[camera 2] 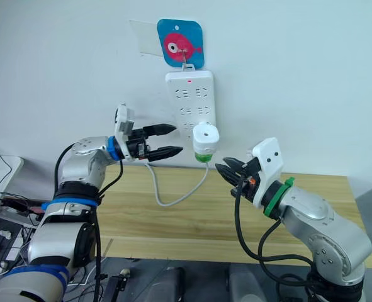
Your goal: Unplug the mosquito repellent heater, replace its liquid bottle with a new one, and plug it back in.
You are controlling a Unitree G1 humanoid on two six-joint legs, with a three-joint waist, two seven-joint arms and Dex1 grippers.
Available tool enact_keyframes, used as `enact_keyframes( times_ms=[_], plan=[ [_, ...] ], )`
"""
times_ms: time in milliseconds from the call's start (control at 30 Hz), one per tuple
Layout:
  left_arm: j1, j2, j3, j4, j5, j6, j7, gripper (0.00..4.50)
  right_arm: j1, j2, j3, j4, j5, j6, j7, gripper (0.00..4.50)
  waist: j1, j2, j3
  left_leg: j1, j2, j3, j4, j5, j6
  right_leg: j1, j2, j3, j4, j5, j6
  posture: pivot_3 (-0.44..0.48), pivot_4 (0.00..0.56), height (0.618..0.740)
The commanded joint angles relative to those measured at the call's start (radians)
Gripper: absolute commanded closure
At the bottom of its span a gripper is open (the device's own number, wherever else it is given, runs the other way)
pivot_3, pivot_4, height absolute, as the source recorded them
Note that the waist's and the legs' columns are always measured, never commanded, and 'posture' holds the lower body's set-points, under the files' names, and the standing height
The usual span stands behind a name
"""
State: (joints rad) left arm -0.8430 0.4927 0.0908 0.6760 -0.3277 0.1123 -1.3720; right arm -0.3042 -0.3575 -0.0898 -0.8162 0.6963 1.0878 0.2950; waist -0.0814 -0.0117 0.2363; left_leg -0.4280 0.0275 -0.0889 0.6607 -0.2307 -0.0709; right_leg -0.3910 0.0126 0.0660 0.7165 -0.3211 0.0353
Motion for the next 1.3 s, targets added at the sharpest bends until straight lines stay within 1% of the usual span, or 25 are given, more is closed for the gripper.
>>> enact_keyframes(
  times_ms=[33,133,300,367,467,600,800,1033,1300],
  plan=[
    [0.06,0.041,0.019,-0.158,-0.033,0.024,0.005,0.0,-0.014,-0.013,0.032,0.01,0.002,-0.064,0.035,4.48,0.004,0.0,0.0,0.0,0.0,0.0,0.0,0.0,0.0,0.0,0.0,0.0,0.0,0.0,0.0,0.051,0.17,0.74],
    [0.15,0.059,0.037,-0.309,-0.075,0.072,0.034,0.0,-0.018,-0.019,0.058,0.034,-0.003,-0.092,0.05,4.48,0.017,0.0,0.0,0.0,0.0,0.0,0.0,0.0,0.0,0.0,-0.001,0.0,-0.001,0.0,0.0,0.075,0.176,0.74],
    [0.376,0.036,0.05,-0.674,-0.163,0.165,0.15,0.0,-0.054,-0.022,0.136,0.097,-0.056,-0.155,0.065,4.48,0.031,0.0,0.0,0.0,0.002,0.0,-0.001,0.0,0.0,0.0,-0.001,0.001,-0.001,0.0,0.0,0.09,0.183,0.74],
    [0.417,0.018,0.053,-0.756,-0.193,0.211,0.218,0.0,-0.073,-0.014,0.163,0.128,-0.088,-0.185,0.059,4.48,0.04,0.0,0.0,0.0,0.002,0.0,-0.001,0.0,0.0,0.0,-0.001,0.001,-0.001,0.0,0.0,0.093,0.187,0.74],
    [0.452,0.005,0.039,-0.833,-0.217,0.243,0.265,0.0,-0.09,-0.005,0.184,0.164,-0.127,-0.22,0.049,4.48,0.051,0.0,0.0,0.0,0.001,0.0,0.0,0.0,0.0,0.0,-0.001,0.001,-0.001,0.0,0.0,0.097,0.187,0.74],
    [0.468,0.0,0.022,-0.867,-0.235,0.255,0.287,0.0,-0.099,0.002,0.201,0.213,-0.18,-0.265,0.038,4.48,0.053,0.0,0.0,0.0,0.001,0.001,-0.001,0.0,0.0,0.0,-0.001,0.001,-0.002,0.0,0.0,0.093,0.19,0.74],
    [0.455,0.012,0.012,-0.851,-0.242,0.246,0.288,0.0,-0.112,0.028,0.204,0.258,-0.236,-0.304,0.019,4.48,0.052,0.0,0.0,0.001,0.001,0.001,-0.001,0.0,0.0,0.0,0.0,0.001,-0.002,0.0,0.0,0.088,0.187,0.74],
    [0.446,0.013,0.009,-0.823,-0.243,0.232,0.277,0.0,-0.129,0.064,0.205,0.264,-0.25,-0.303,0.017,4.48,0.051,0.0,0.0,0.001,0.001,0.001,-0.001,0.0,0.0,0.0,0.0,0.001,-0.002,0.0,0.0,0.082,0.186,0.74],
    [0.45,0.014,0.011,-0.809,-0.242,0.221,0.267,0.0,-0.141,0.113,0.166,0.276,-0.276,-0.294,-0.055,4.48,0.051,0.0,0.0,0.001,0.001,0.001,-0.001,0.0,0.0,0.0,0.0,0.001,-0.001,0.0,0.0,0.079,0.185,0.74]
  ],
)
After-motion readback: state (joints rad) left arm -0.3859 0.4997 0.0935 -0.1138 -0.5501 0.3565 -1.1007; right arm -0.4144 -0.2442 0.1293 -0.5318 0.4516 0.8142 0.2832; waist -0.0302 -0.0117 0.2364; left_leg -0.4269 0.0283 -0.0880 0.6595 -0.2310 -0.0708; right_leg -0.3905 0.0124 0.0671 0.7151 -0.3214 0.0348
